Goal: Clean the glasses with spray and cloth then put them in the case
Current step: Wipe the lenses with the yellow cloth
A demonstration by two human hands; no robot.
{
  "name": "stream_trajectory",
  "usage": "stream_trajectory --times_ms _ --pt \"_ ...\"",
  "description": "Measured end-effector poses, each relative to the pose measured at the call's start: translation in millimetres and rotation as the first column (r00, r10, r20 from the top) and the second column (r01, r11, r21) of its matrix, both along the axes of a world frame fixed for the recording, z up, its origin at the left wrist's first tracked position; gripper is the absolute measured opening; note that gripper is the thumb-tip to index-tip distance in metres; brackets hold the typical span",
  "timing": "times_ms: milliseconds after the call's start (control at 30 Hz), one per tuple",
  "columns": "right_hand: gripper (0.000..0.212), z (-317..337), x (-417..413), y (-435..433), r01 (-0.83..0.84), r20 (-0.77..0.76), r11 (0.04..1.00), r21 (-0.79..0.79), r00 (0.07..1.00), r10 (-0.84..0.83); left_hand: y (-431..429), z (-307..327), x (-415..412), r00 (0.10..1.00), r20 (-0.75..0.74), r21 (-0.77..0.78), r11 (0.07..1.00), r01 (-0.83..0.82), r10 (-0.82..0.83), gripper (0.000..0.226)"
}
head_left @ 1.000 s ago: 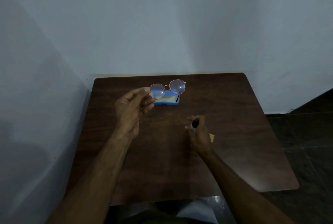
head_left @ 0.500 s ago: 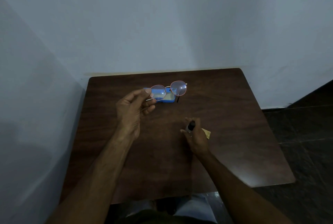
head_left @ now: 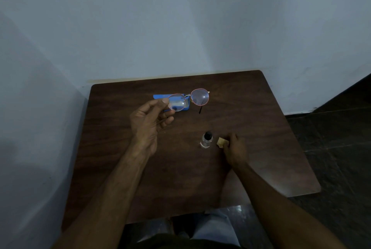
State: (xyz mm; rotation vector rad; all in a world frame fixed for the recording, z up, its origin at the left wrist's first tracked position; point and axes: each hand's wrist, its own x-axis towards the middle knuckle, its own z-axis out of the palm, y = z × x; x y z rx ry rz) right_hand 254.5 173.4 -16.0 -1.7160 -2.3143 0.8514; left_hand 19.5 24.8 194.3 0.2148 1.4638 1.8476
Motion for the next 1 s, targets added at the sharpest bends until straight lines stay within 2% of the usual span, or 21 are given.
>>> stream_trajectory --times_ms 133,267,367,433,500,600,700,733,833,1000 --pt "0.029 -1 -8 5 -0.102 0.099 0.994 0.028 0.99 0.099 0 2 2 1.0 0.004 -0.003 1.0 0.008 -0.008 0.008" --pt "0.017 -7 -12 11 0.022 0.031 0.998 -0.057 0.999 -0.021 -2 1 2 1.0 0.0 0.0 1.0 0.011 -0.011 0.006" --pt "0.019 4 -12 2 0.149 -0.143 0.979 -0.137 0.975 -0.168 -3 1 2 1.0 0.0 -0.001 1.0 0.007 -0.007 0.007" --pt "0.021 24 -14 -7 0.246 -0.331 0.948 -0.204 0.894 -0.303 -3 1 3 1.0 0.007 0.0 1.0 0.01 -0.01 0.007" --pt "0.017 55 -18 -17 0.279 -0.541 0.939 -0.199 0.768 -0.343 -1 2 3 1.0 0.02 0.009 1.0 0.011 -0.012 0.006" --pt "0.026 131 -30 -39 0.259 -0.703 0.961 -0.1 0.665 -0.252 2 0 3 1.0 0.019 0.012 1.0 0.0 -0.001 0.006" --pt "0.015 211 -49 -62 0.163 -0.802 0.985 0.056 0.594 -0.053 4 0 7 1.0 0.004 0.015 1.0 -0.011 0.011 0.009" --pt "0.014 231 -57 -65 0.152 -0.802 0.98 0.128 0.597 0.012 5 1 9 1.0 0.0 0.02 1.0 -0.012 0.012 0.01" --pt "0.01 258 -85 -65 0.108 -0.69 0.92 0.377 0.695 0.201 8 8 19 0.999 -0.038 0.028 0.999 -0.015 0.016 0.007" --pt "0.009 248 -115 -73 -0.023 -0.453 0.831 0.556 0.829 0.326 12 20 28 0.996 -0.067 0.087 0.995 -0.056 0.062 0.012"
